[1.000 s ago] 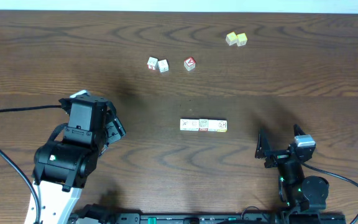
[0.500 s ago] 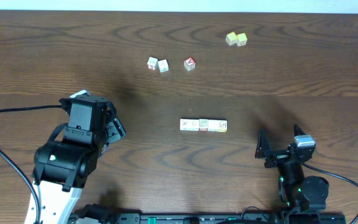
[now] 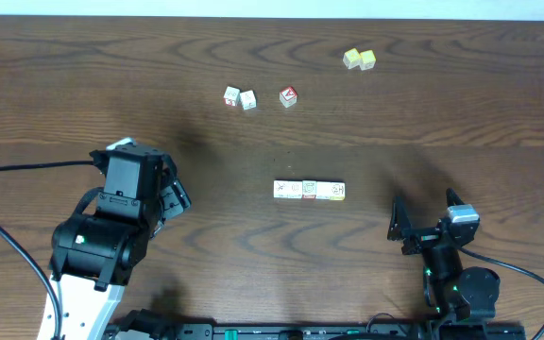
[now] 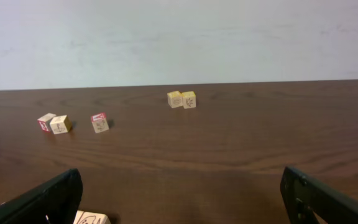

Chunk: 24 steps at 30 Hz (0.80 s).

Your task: Lift 5 blocks

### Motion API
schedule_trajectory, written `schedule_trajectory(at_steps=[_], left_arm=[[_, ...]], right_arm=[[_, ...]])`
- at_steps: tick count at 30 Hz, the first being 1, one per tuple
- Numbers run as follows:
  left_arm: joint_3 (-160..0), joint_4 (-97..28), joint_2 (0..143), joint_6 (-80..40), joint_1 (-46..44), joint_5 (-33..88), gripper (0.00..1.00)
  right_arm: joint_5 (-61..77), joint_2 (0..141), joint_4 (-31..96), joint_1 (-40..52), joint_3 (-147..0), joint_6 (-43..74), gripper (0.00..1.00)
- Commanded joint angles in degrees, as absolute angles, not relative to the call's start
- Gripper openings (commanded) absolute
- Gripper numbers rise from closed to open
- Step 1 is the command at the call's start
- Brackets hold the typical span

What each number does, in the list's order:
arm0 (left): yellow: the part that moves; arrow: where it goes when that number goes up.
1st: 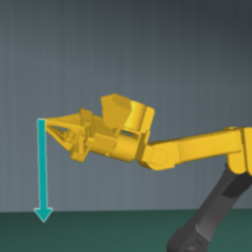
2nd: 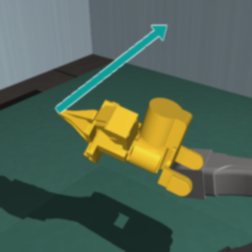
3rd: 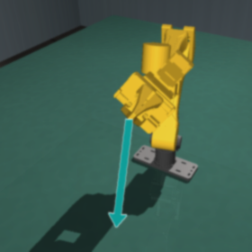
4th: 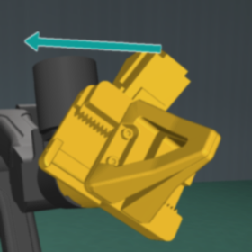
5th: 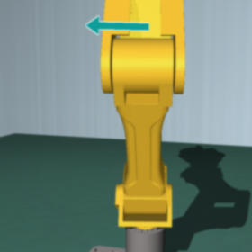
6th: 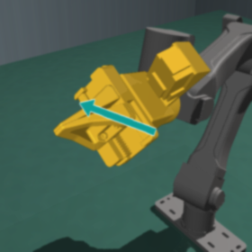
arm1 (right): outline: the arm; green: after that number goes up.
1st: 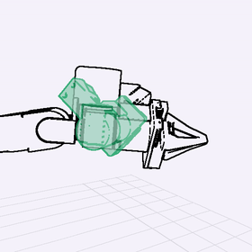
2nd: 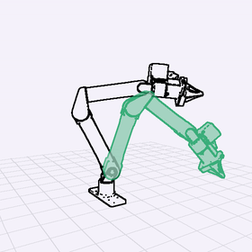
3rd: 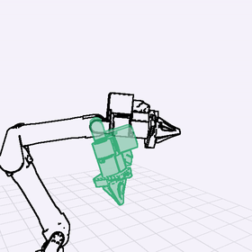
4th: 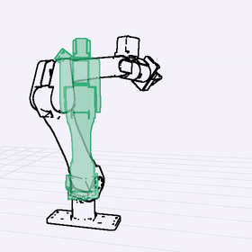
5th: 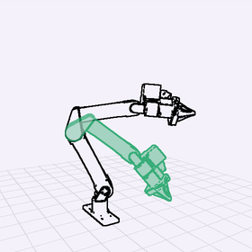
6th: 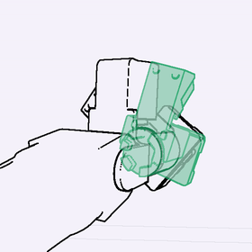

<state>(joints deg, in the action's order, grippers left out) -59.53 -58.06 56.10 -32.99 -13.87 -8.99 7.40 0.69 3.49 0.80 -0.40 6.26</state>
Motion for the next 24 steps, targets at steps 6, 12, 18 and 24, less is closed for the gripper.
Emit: schedule_trajectory(at_steps=[6, 12, 18, 24], left_arm=[[-60.2, -60.2, 55.8, -30.7, -13.5, -9.7, 0.75], [-57.7, -60.1, 49.4, -18.9, -11.4, -7.0, 0.75], [-49.6, -53.6, 36.0, -10.9, -5.6, 0.5, 0.75], [-38.2, -43.6, 19.4, -2.1, -0.8, 6.7, 0.75]], right_arm=[[6.5, 0.3, 3.8, 0.3, -0.3, 5.5, 0.99], [6.5, 0.3, 3.8, 0.3, -0.3, 5.5, 0.99], [6.5, 0.3, 3.8, 0.3, -0.3, 5.5, 0.99], [6.5, 0.3, 3.8, 0.3, -0.3, 5.5, 0.99]])
